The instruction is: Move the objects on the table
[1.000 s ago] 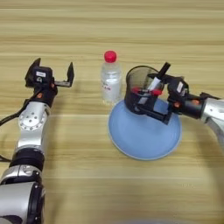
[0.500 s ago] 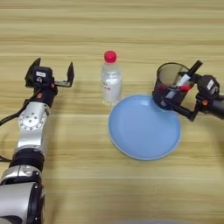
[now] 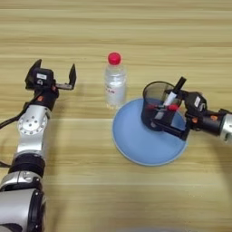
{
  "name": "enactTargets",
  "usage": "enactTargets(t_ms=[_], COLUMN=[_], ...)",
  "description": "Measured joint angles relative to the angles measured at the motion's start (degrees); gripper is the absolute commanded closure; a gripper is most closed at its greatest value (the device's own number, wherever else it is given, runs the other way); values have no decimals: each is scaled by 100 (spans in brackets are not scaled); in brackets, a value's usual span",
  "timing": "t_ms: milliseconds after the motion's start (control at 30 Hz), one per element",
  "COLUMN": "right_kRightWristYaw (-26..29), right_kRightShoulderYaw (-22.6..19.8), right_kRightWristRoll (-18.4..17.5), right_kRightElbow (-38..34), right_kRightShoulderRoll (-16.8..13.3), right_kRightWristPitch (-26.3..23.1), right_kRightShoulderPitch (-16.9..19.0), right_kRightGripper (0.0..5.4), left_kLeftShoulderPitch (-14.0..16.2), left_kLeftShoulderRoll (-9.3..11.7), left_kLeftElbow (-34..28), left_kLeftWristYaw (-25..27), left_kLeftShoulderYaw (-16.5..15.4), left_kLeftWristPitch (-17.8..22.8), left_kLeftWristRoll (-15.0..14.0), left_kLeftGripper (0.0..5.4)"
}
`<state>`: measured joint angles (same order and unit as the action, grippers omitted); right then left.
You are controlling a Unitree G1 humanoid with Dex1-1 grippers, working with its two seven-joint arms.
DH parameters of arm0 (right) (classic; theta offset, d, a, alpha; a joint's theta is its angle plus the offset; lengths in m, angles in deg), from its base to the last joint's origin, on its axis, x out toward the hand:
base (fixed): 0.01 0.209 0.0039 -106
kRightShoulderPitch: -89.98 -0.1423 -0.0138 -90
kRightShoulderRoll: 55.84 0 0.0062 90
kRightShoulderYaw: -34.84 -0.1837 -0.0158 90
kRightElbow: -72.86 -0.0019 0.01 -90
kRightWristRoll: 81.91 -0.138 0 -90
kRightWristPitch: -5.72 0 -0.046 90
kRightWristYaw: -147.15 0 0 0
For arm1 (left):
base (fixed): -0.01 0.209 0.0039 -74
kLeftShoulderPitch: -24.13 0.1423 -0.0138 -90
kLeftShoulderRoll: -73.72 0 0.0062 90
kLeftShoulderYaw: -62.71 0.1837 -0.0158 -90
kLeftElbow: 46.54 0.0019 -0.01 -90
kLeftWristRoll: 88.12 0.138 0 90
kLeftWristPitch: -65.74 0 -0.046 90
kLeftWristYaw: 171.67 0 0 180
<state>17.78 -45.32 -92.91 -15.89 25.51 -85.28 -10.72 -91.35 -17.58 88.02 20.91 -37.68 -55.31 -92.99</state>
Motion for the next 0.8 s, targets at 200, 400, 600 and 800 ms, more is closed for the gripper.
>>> enactTargets(t_ms=[200,400,600,800], right_kRightWristYaw=[-9,-28,-34,7], right_kRightShoulderYaw=[321,327,331,304], right_kRightWristRoll=[220,253,272,232], right_kRightElbow=[418,549,607,476], right_kRightShoulderRoll=[120,185,195,177], right_kRightWristPitch=[146,292,302,302], right_kRightShoulderPitch=[-11,-39,-23,17], right_kRightGripper=[55,25,4,4], left_kLeftShoulderPitch=[0,1,6,14], left_kLeftShoulderRoll=[13,41,41,41], left_kLeftElbow=[-1,-8,-16,-16], left_kLeftWristYaw=[13,42,69,91], left_kLeftShoulderYaw=[-5,-8,-8,-9], left_kLeftWristPitch=[0,1,0,0], left_kLeftWristRoll=[-1,-5,-10,-10], left_kLeftGripper=[0,0,0,0])
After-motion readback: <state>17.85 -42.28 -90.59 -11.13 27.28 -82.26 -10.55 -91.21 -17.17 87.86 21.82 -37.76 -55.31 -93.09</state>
